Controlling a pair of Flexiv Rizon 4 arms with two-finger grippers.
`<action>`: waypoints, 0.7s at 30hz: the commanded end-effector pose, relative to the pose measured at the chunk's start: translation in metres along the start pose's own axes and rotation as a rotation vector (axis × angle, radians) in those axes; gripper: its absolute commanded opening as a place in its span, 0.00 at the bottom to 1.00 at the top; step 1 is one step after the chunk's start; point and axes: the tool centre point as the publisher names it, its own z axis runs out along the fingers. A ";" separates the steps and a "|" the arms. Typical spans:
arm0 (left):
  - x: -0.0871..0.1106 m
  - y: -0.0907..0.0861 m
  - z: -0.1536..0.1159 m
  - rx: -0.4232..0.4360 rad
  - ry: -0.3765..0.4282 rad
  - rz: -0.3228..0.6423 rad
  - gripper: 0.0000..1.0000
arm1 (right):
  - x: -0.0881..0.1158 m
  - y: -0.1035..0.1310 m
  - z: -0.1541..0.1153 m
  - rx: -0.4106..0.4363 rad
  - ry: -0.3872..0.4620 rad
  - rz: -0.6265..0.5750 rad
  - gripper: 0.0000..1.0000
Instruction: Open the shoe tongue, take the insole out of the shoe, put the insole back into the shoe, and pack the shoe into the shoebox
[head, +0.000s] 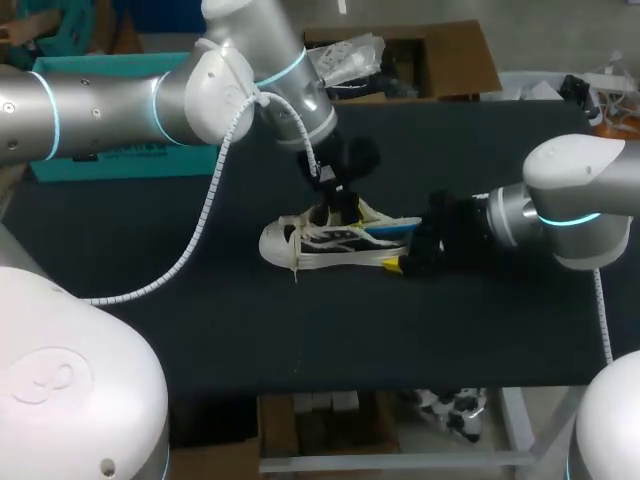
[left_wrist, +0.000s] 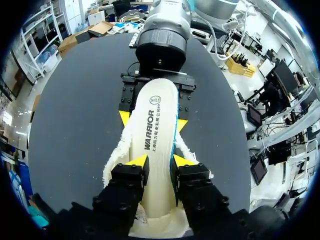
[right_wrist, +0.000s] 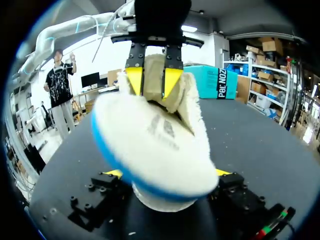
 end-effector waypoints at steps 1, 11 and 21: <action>0.012 -0.008 0.003 -0.015 -0.055 -0.004 0.55 | 0.002 -0.003 0.003 -0.004 0.001 -0.001 0.00; 0.021 -0.026 0.009 -0.043 -0.115 0.032 0.55 | 0.002 -0.003 0.003 -0.004 0.001 -0.001 0.00; 0.018 -0.042 0.023 -0.063 -0.149 0.060 0.50 | 0.002 -0.003 0.003 -0.004 0.001 -0.001 0.00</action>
